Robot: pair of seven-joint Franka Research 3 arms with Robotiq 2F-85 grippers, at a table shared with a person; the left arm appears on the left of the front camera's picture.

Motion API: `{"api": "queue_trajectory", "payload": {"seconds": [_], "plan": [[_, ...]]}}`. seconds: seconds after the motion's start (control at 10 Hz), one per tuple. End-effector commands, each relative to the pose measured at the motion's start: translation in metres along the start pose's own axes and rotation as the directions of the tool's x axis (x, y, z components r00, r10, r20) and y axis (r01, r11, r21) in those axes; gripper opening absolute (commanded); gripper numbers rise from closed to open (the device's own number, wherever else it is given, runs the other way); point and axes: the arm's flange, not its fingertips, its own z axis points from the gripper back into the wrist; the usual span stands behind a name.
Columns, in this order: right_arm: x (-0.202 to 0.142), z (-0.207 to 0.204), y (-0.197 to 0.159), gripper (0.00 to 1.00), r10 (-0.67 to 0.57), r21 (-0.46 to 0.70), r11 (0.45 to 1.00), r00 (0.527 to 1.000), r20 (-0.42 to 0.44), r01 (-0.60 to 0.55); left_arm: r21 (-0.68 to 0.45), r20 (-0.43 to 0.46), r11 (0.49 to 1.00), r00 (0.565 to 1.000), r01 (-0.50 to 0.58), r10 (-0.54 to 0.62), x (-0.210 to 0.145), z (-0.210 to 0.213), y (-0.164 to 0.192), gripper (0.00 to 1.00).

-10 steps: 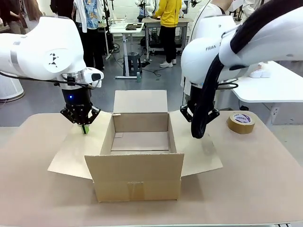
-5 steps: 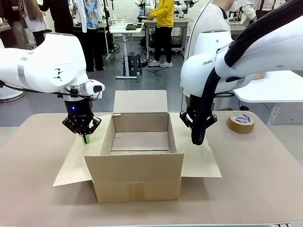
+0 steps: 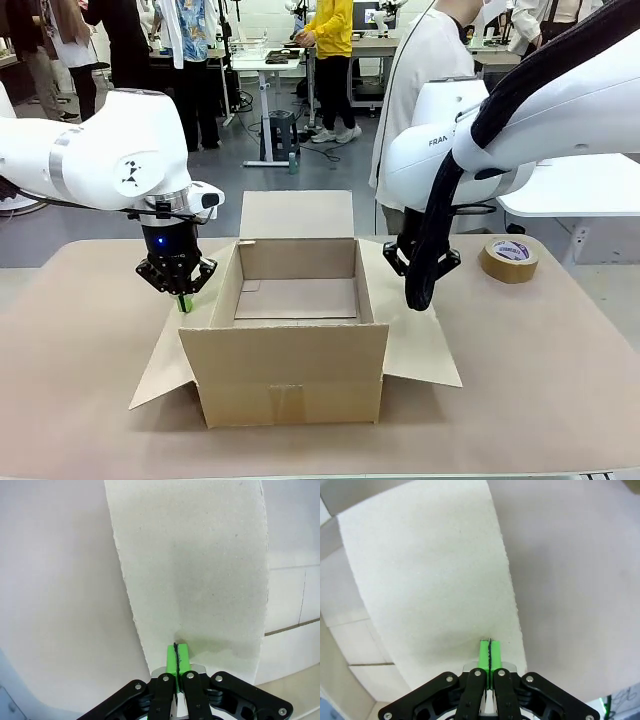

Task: Wrap the clocks to prevent damage.
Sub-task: Open the side flaps of the Package Box.

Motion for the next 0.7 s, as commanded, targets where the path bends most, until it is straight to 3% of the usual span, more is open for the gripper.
{"api": "queue_trajectory", "payload": {"seconds": [0.0,0.6], "plan": [[-0.0022,-0.0104,0.0035,0.01,-0.013,-0.050,0.999,1.000,-0.011,0.012,-0.004,0.025,0.999,0.999,-0.046,0.046,-0.0008,0.0012,-0.0015,0.00],[-0.0021,-0.0098,0.0011,0.01,0.004,-0.016,1.000,1.000,-0.030,-0.005,-0.003,0.006,1.000,1.000,-0.012,0.012,0.0006,0.0022,0.0008,0.00]]}}
